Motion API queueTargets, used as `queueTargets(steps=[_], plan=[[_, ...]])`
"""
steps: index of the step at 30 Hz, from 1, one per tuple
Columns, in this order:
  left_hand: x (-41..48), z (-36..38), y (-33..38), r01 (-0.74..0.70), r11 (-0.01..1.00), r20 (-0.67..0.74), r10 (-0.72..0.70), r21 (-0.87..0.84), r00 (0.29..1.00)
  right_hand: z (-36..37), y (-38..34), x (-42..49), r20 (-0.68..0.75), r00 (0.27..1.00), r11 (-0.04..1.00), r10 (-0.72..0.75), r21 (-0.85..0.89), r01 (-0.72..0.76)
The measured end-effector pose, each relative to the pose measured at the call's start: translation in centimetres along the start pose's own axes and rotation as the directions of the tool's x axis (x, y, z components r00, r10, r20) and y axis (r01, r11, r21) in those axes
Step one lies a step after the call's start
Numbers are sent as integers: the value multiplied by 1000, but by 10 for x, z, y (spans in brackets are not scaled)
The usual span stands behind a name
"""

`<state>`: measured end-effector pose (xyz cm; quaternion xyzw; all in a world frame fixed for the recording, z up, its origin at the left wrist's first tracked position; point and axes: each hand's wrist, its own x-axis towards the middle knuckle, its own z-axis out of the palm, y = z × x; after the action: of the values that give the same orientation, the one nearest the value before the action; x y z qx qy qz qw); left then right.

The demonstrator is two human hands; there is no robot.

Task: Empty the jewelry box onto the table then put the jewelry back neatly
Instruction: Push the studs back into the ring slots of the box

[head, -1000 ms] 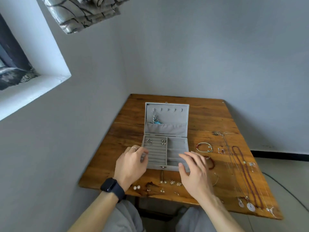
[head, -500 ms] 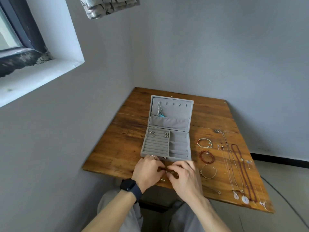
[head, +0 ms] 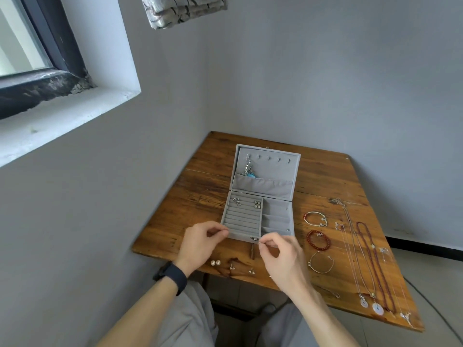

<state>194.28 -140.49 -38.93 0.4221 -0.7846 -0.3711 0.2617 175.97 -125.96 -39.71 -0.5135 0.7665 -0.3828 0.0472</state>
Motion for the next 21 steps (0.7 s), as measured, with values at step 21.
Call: queueTargets(steps=[21], plan=[[16,-23,-53,258,949,-179,-290,-180,940,9,8,116,245,954,982,173,-122,-147]])
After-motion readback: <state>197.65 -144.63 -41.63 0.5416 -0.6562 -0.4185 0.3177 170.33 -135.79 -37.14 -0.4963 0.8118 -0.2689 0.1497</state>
